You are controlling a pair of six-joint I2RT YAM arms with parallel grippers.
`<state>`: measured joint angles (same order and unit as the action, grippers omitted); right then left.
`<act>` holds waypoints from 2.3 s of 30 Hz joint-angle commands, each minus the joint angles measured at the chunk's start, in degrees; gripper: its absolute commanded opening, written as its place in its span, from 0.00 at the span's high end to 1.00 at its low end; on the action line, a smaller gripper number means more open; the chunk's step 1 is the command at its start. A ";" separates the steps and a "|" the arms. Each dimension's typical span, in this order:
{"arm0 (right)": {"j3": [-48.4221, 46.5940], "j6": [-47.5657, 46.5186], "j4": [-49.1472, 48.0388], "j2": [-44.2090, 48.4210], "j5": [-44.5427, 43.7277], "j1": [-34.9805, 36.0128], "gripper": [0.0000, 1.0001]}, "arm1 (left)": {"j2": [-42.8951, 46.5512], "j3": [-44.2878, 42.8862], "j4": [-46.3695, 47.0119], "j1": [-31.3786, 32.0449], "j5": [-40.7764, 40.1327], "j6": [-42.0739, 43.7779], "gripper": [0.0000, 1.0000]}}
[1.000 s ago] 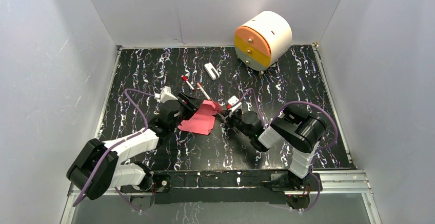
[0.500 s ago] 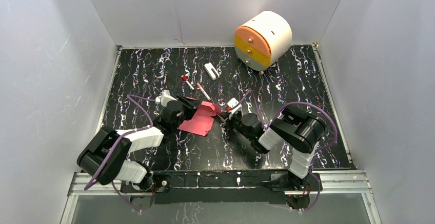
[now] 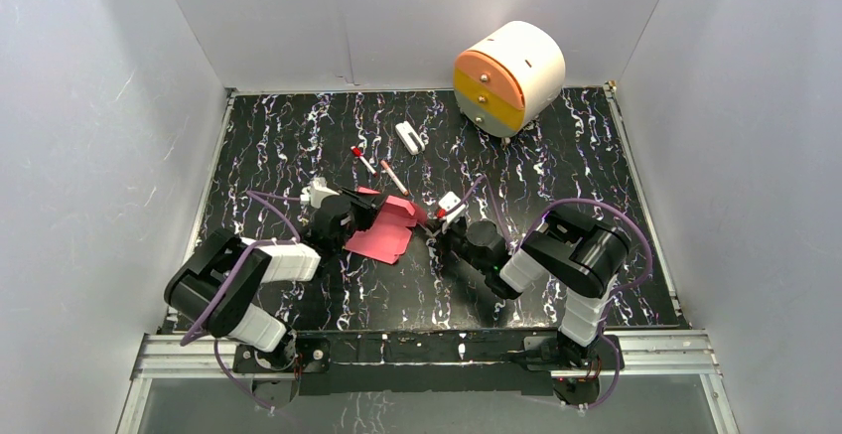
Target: Fold the paper box
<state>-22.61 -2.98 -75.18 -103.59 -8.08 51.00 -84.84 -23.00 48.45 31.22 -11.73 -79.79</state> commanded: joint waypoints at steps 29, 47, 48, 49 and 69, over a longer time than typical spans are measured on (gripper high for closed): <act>0.25 -0.40 -2.52 20.58 -0.43 -2.71 0.99 | -1.33 5.44 8.33 -6.70 10.82 0.60 1.00; -0.78 -0.40 -2.52 11.85 -0.43 -3.91 0.99 | 1.86 5.43 6.93 -6.88 11.29 5.40 1.00; -1.69 -0.40 -2.52 10.34 -0.43 -3.90 0.99 | 1.81 5.43 6.71 -6.90 11.60 5.41 1.00; -2.60 -0.40 -2.52 8.89 -0.43 -3.89 0.99 | 1.74 5.43 6.62 -6.91 11.71 5.40 1.00; -3.30 -8.93 9.31 -0.83 25.71 2.74 0.05 | 0.20 5.05 6.66 -9.67 18.27 5.77 1.00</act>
<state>-24.49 -4.64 -70.48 -104.40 -2.35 51.55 -84.77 -18.09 55.70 22.26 4.60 -75.59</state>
